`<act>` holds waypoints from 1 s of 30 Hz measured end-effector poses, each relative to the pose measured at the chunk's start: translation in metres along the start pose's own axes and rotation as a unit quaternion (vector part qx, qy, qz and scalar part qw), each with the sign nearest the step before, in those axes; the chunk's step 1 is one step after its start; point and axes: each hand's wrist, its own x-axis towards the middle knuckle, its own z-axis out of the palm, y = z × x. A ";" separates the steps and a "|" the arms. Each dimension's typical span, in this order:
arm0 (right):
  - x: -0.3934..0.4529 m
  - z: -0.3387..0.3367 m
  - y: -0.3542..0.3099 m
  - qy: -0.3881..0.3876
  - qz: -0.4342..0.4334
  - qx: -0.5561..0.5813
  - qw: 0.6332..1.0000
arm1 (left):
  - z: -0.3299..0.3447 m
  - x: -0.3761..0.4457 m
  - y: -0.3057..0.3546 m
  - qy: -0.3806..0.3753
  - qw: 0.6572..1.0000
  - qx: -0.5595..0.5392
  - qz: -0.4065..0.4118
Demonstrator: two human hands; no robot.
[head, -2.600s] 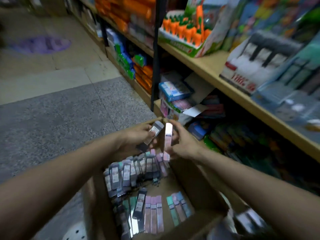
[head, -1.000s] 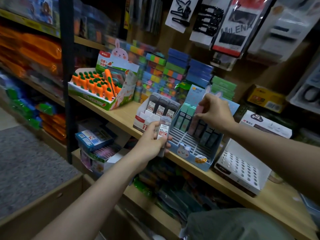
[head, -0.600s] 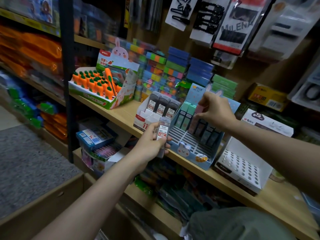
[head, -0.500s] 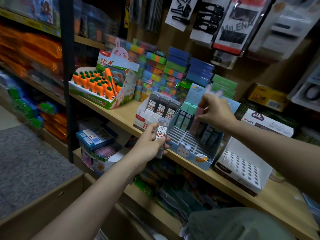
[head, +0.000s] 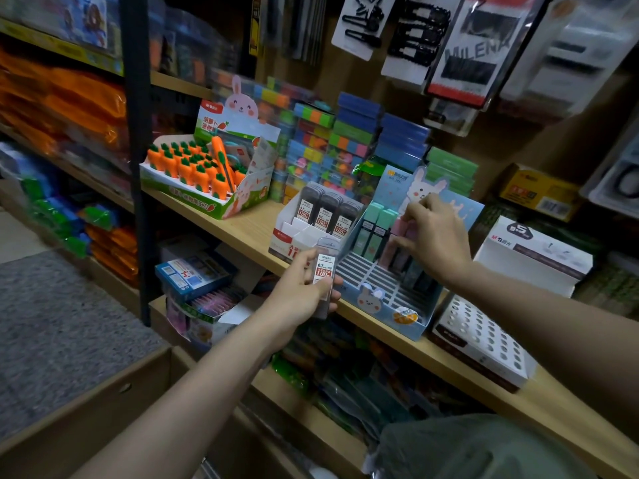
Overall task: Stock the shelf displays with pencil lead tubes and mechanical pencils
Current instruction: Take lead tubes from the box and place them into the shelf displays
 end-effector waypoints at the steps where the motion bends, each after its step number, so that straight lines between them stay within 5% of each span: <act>1: 0.000 -0.001 -0.001 -0.008 0.004 -0.002 1.000 | 0.001 0.000 0.000 0.002 1.000 -0.004 0.000; 6: -0.001 -0.016 -0.015 -0.025 0.070 0.132 0.988 | 0.000 0.000 0.002 0.008 0.999 -0.016 0.028; 10: 0.000 -0.033 -0.054 -0.158 0.079 0.351 0.920 | -0.001 0.001 0.007 0.006 0.999 -0.002 0.048; 16: 0.011 -0.037 -0.087 -0.188 0.028 0.379 0.906 | -0.003 0.005 0.013 0.013 0.998 0.044 0.038; 18: 0.025 -0.040 -0.082 -0.150 0.054 0.384 0.909 | -0.009 0.008 0.011 0.090 0.972 0.193 0.104; 21: 0.049 -0.046 -0.066 -0.044 0.087 0.354 0.930 | -0.019 0.008 0.011 0.181 0.867 0.412 0.213; 25: 0.061 -0.034 -0.059 0.007 0.092 0.299 0.950 | -0.026 0.012 0.007 0.098 0.818 0.530 0.203; 30: 0.061 -0.009 -0.063 -0.010 0.067 0.248 0.966 | -0.024 0.014 -0.006 0.078 0.799 0.559 0.209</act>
